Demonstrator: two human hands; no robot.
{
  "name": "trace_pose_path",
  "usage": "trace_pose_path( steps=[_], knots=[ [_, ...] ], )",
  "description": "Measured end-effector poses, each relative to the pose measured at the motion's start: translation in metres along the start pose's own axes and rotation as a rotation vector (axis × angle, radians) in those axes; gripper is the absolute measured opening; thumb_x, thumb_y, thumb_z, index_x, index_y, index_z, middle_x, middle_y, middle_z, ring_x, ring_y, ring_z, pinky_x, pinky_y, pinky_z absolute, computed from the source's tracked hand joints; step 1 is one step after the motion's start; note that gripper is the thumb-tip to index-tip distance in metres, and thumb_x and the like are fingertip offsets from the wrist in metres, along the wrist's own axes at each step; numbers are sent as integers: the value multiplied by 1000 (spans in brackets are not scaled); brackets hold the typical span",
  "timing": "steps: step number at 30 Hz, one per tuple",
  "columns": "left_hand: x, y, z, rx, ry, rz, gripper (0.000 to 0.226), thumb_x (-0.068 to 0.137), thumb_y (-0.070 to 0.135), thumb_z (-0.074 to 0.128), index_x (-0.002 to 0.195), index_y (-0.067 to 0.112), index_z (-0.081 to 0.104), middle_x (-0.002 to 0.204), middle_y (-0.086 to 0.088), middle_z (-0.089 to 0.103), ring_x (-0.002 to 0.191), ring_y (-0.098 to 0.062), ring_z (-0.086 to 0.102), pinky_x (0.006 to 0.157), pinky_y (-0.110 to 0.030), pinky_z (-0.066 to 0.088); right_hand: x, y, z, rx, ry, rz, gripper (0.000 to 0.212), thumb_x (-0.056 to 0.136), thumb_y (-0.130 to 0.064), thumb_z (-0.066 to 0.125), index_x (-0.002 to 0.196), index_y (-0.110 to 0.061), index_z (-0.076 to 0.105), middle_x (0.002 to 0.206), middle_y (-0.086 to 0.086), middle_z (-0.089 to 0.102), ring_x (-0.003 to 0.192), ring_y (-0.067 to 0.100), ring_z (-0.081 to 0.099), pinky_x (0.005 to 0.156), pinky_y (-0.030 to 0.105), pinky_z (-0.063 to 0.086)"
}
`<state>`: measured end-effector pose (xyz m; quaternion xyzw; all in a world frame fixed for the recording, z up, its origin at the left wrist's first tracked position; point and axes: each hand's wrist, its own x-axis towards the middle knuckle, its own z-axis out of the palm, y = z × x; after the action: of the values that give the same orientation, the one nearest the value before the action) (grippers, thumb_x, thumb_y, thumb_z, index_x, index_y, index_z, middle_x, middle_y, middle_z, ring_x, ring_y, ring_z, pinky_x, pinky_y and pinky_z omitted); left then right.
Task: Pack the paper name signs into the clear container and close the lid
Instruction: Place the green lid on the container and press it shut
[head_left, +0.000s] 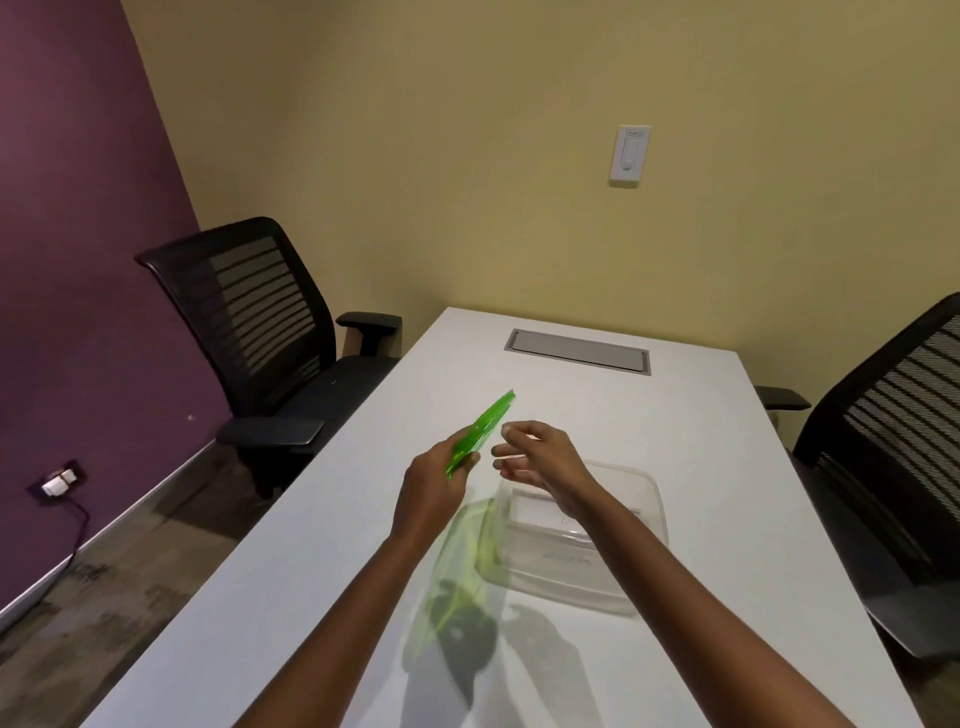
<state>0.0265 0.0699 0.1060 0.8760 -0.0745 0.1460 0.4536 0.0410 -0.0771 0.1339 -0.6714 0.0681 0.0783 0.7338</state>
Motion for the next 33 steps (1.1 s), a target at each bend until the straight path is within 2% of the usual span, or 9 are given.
trace_pose_path(
  steps=[4,6,8,10,15,18,23,26,33],
  knots=[
    [11,22,4,-133,96,14,34,91,21,59,122,7,62,106,-12,73,91,-21,65,75,-14,42,7,3,-32,-153,164,-67,37,94,-17,55,129,-5,50,102,13,59,84,24,60,80,36,55],
    [18,33,6,-276,128,-17,25,90,21,61,111,10,66,91,-8,70,85,-23,64,73,-26,49,13,6,-50,-233,274,-108,44,94,-19,56,135,-6,46,115,16,56,99,25,56,90,43,51],
    [25,42,8,-517,85,-95,10,90,16,60,99,19,65,91,-7,67,85,-25,66,75,-39,58,19,9,-70,-323,360,-142,47,94,-21,56,138,-8,43,132,20,52,116,29,53,100,47,47],
    [32,46,12,-745,3,-202,12,92,13,57,91,25,61,90,-7,68,72,-18,72,62,-33,61,23,11,-92,-388,392,-149,50,94,-22,55,139,-7,41,139,22,49,126,32,49,106,46,43],
    [42,37,32,-953,-41,-422,13,94,15,53,106,10,56,86,-9,67,48,-8,72,47,-22,60,22,21,-142,-371,350,-36,47,96,-24,52,138,-5,42,134,20,53,107,22,49,83,30,42],
    [48,31,45,-1020,-70,-533,18,95,17,52,110,7,53,85,-9,66,44,-11,71,45,-22,59,21,31,-165,-345,333,73,35,96,-21,53,125,-2,52,112,16,56,96,21,50,83,38,46],
    [64,15,76,-783,33,-601,33,96,14,51,126,-1,45,80,-9,58,31,-1,61,36,-16,51,16,49,-187,-278,296,159,9,95,-12,54,91,-6,60,75,3,56,63,11,52,57,22,48],
    [72,1,94,-635,10,-683,32,99,8,38,129,-4,43,73,-6,54,47,-14,58,46,-24,46,15,63,-195,-236,379,197,7,93,-9,56,96,-3,60,71,3,55,57,14,54,45,17,51],
    [86,-23,132,-326,-179,-638,38,88,-9,35,120,-6,55,95,-22,58,82,-27,50,73,-31,38,19,96,-202,-410,587,271,34,88,-18,66,111,7,63,85,14,59,64,24,56,65,32,50]
  ],
)
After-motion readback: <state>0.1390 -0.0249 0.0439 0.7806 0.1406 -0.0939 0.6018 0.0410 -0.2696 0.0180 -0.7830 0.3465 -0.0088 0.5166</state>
